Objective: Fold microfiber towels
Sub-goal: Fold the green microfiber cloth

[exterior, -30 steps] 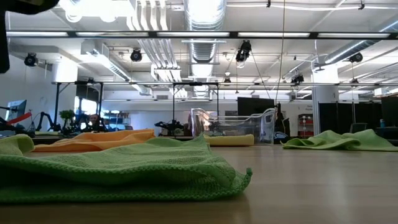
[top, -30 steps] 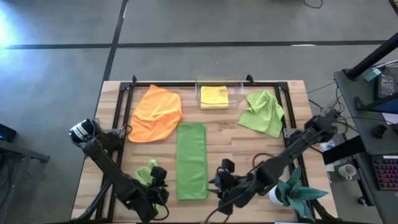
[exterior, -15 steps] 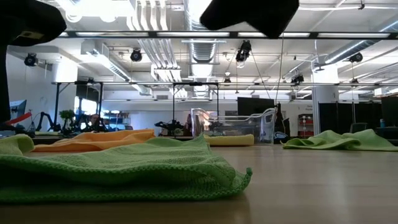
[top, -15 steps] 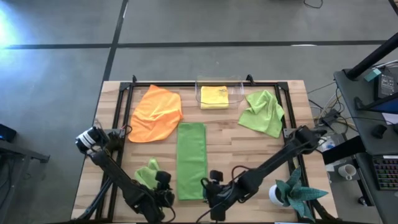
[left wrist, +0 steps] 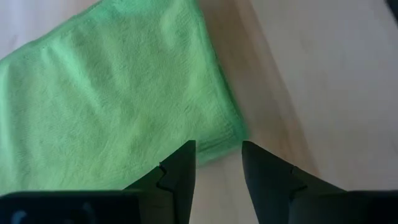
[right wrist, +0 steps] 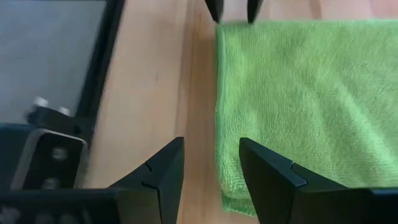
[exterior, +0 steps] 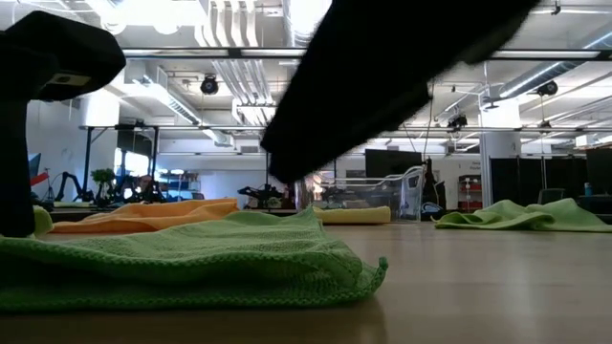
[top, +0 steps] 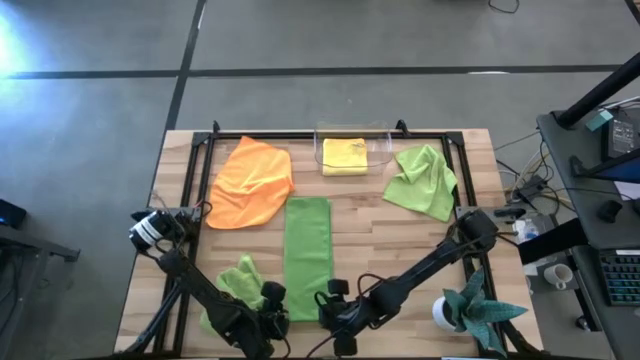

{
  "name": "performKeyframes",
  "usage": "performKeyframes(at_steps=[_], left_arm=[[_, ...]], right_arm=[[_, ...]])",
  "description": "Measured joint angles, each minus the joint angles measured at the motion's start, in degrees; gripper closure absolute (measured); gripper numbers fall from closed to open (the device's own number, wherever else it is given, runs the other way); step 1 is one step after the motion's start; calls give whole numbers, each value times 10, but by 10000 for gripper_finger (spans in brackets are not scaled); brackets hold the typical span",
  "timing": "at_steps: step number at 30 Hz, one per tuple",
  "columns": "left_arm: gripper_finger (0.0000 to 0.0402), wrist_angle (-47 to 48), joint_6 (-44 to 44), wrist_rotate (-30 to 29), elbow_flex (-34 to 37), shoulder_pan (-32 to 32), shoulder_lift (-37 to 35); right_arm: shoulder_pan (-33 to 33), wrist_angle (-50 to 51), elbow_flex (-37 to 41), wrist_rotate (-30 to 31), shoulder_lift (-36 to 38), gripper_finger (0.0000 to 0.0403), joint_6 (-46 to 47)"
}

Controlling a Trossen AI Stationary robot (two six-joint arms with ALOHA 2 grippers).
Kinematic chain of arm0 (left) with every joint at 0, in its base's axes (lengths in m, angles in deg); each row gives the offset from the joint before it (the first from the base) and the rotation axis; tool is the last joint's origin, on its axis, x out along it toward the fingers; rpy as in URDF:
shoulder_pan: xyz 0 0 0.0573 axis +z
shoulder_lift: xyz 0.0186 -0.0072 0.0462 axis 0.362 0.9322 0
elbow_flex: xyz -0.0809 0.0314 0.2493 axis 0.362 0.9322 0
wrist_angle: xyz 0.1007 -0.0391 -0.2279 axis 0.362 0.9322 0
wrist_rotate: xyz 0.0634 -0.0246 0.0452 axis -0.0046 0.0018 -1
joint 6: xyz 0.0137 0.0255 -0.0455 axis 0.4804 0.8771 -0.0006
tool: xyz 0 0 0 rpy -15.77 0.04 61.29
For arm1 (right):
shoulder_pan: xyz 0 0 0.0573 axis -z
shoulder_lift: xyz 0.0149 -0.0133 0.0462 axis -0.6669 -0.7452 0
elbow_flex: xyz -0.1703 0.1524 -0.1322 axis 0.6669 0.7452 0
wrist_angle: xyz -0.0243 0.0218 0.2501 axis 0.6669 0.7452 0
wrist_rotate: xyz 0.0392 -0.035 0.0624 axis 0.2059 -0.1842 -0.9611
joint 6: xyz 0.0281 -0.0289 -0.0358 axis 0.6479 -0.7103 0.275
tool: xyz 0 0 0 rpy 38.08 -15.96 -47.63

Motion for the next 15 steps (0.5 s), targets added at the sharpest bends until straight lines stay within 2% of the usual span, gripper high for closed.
performKeyframes(at_steps=[7,15], left_arm=[[285,-12,-1,4,3,4,9],[285,-90,-1,16,37,16,13]], right_arm=[[0,-3,0,1,-15,250,0],[1,0,0,1,-37,250,1]])
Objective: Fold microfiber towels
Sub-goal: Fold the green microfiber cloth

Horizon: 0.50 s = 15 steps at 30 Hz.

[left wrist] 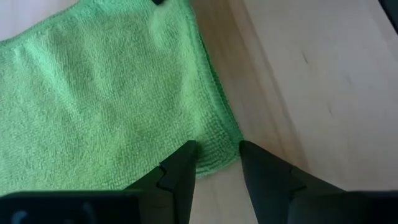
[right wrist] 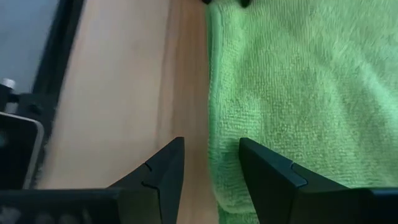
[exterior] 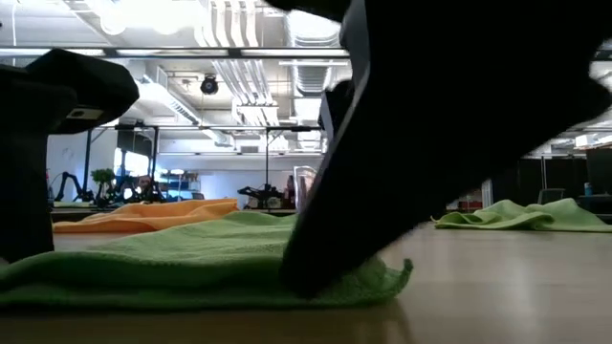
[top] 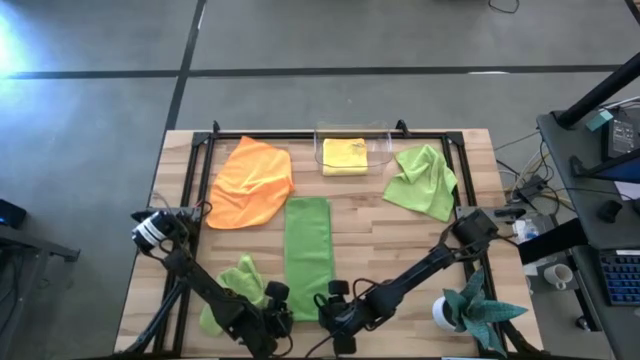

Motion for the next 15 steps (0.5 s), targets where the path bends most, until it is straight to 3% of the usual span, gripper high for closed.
performKeyframes(at_steps=[9,15], left_arm=[[288,-39,-3,10,24,19,2],[338,-59,-2,15,33,22,3]], right_arm=[[0,20,-2,12,-10,255,55],[14,32,-1,22,-8,300,71]])
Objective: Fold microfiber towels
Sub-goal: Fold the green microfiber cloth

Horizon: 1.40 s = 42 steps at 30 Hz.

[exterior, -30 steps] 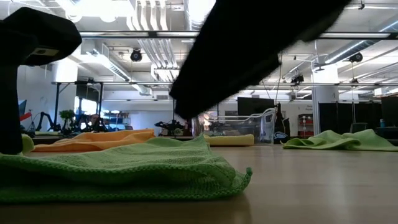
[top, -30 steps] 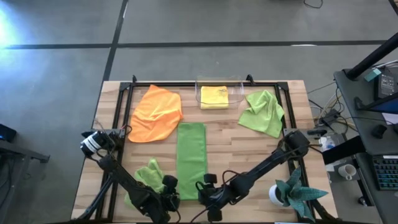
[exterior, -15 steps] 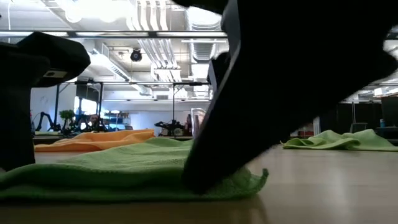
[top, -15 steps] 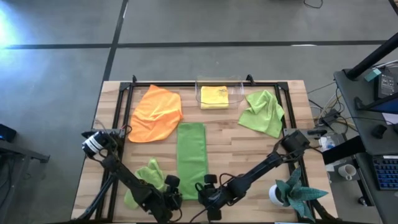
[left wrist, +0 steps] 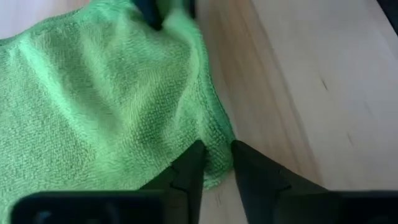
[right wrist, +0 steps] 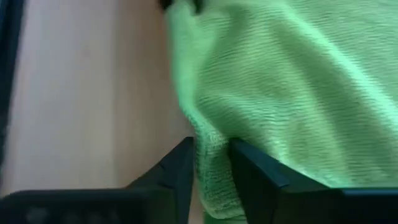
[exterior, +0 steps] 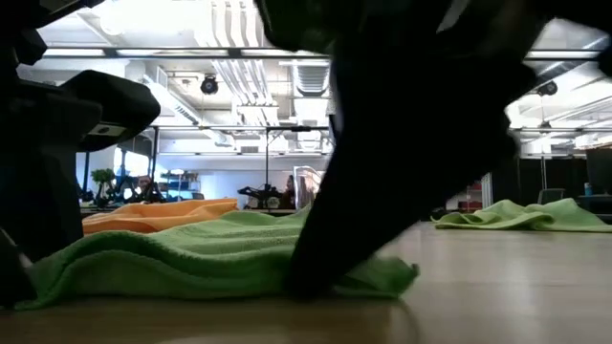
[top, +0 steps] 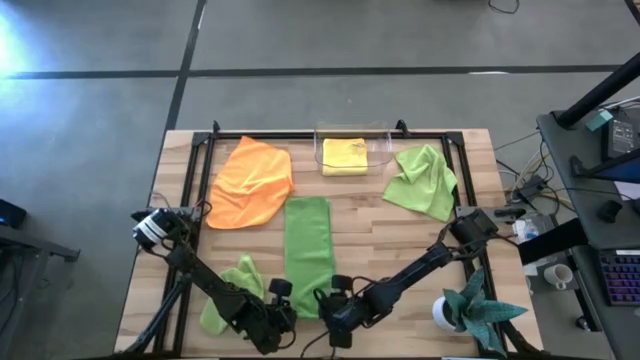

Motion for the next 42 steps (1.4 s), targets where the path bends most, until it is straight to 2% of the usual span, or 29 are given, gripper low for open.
performKeyframes(at_steps=[5,8,11,17,26,35,38,42], left_arm=[[392,4,6,-6,1,3,1],[396,1,21,-4,7,5,-2],[397,6,34,-2,8,8,-6],[400,25,34,10,9,9,-29],[401,69,34,19,9,8,-109],[401,134,33,73,-4,8,-181],[401,136,45,66,-4,8,-197],[401,170,49,5,0,11,-213]], right_arm=[[12,4,1,0,2,366,11],[14,8,-7,-9,2,389,6],[14,16,-21,-34,2,392,2],[13,60,-51,-40,20,393,30],[13,120,-124,-53,30,394,33],[13,190,-218,-71,30,394,50],[13,217,-244,-64,31,394,50],[21,253,-247,-45,32,394,55]])
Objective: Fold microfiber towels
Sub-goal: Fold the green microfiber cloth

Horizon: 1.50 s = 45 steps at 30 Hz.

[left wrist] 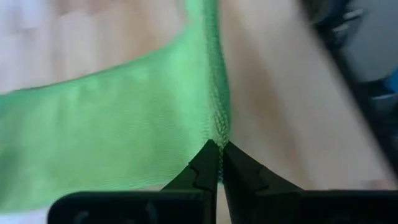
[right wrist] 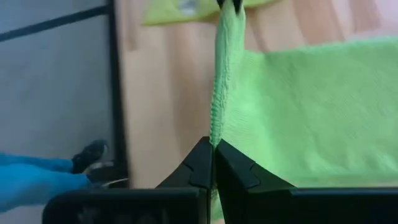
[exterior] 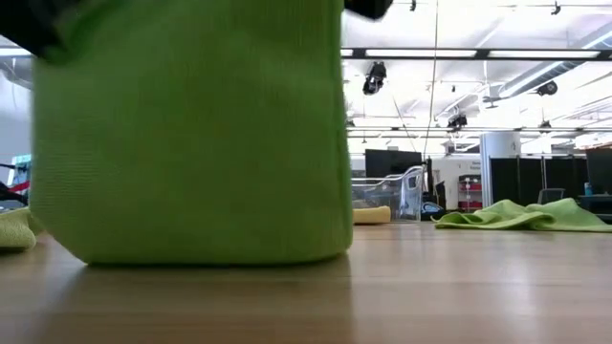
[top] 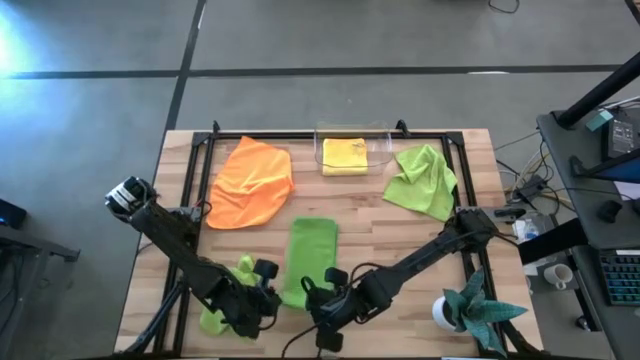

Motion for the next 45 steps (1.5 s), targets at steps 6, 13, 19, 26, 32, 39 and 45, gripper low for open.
performKeyframes(at_steps=[6,13,19,26,32,39,45], left_arm=[[402,49,6,-38,4,38,-3],[402,58,43,-48,12,93,1],[402,84,45,-56,11,143,-2],[401,100,72,-59,13,179,-4],[401,98,100,-90,17,190,-4],[401,83,139,-113,34,213,-5],[401,49,167,-111,50,236,-5]], right_arm=[[35,22,29,13,0,394,16],[77,58,37,14,0,394,11],[105,108,36,15,0,394,-16],[138,131,39,32,0,394,-36],[163,152,40,46,0,394,-70],[183,148,69,47,10,394,-105],[201,142,95,47,24,394,-143]])
